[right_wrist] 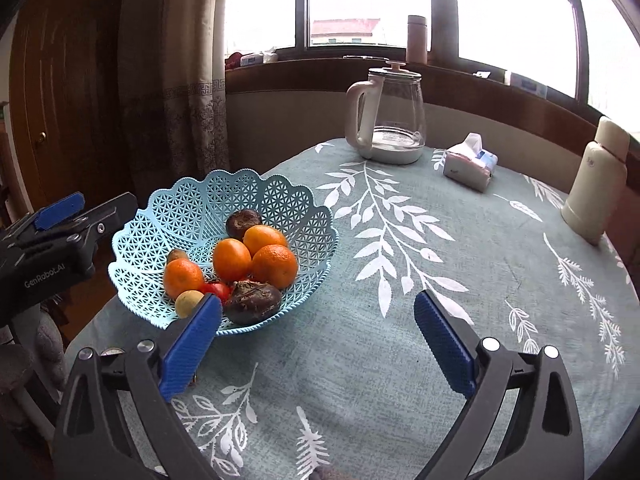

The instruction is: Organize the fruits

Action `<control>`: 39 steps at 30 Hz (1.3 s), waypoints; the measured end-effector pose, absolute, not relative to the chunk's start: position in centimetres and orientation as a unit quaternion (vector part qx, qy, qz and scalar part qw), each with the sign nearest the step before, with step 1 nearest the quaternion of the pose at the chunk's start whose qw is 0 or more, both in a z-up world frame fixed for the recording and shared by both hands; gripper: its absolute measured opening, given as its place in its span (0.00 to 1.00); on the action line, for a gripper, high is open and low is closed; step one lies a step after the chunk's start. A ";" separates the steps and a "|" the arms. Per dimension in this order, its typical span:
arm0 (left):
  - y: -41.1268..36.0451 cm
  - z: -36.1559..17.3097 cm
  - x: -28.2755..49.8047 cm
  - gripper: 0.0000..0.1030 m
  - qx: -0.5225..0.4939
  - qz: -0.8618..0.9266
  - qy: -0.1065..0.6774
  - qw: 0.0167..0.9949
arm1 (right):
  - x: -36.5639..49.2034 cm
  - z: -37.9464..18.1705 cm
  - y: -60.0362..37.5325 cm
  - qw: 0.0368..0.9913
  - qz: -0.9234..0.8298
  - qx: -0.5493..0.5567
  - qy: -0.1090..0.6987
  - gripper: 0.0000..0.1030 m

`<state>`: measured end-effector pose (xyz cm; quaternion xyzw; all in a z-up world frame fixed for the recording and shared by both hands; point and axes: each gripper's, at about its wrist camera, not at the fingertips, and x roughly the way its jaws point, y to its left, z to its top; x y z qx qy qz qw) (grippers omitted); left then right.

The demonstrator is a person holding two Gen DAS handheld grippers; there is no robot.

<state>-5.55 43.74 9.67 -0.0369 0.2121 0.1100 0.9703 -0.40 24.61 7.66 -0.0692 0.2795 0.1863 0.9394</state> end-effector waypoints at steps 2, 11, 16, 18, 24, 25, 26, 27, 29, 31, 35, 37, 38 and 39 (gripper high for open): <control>43.7 9.7 -5.6 0.97 -0.034 0.114 0.209 0.971 | -0.9 7.7 25.2 0.940 0.189 -0.090 0.270 0.95; 43.2 9.9 -6.0 0.97 -0.016 0.118 0.202 0.972 | -1.6 7.6 26.2 0.932 0.210 -0.112 0.272 0.95; 43.0 9.7 -5.9 0.97 -0.010 0.117 0.205 0.972 | -1.3 7.7 25.7 0.933 0.207 -0.097 0.280 0.95; 42.8 9.7 -6.0 0.97 -0.006 0.117 0.204 0.972 | -1.2 7.7 25.7 0.933 0.203 -0.097 0.282 0.95; 42.5 9.6 -6.0 0.97 0.004 0.119 0.203 0.972 | -1.2 7.6 25.8 0.934 0.195 -0.107 0.279 0.95; 42.4 9.5 -5.9 0.97 0.005 0.119 0.204 0.972 | -1.2 7.6 25.8 0.934 0.195 -0.108 0.279 0.95; 42.4 9.5 -5.9 0.97 0.007 0.118 0.205 0.971 | -1.2 7.6 25.8 0.934 0.194 -0.109 0.279 0.95; 42.3 9.4 -5.8 0.97 0.008 0.118 0.206 0.971 | -1.2 7.6 25.8 0.934 0.194 -0.110 0.278 0.95; 42.2 9.4 -5.7 0.97 0.009 0.117 0.207 0.971 | -1.2 7.7 25.7 0.935 0.192 -0.111 0.278 0.95; 42.2 9.3 -5.7 0.97 0.011 0.117 0.208 0.971 | -1.2 7.7 25.7 0.935 0.190 -0.112 0.277 0.95; 42.1 9.3 -5.7 0.97 0.014 0.118 0.207 0.971 | -1.2 7.7 25.8 0.936 0.186 -0.116 0.276 0.95; 42.1 9.2 -5.6 0.97 0.014 0.118 0.208 0.971 | -1.3 7.7 25.8 0.936 0.185 -0.119 0.275 0.95; 42.1 9.2 -5.6 0.97 0.015 0.118 0.208 0.971 | -1.3 7.7 25.9 0.936 0.185 -0.120 0.275 0.95; 42.1 9.2 -5.6 0.97 0.015 0.118 0.208 0.971 | -1.3 7.7 25.9 0.935 0.185 -0.121 0.275 0.95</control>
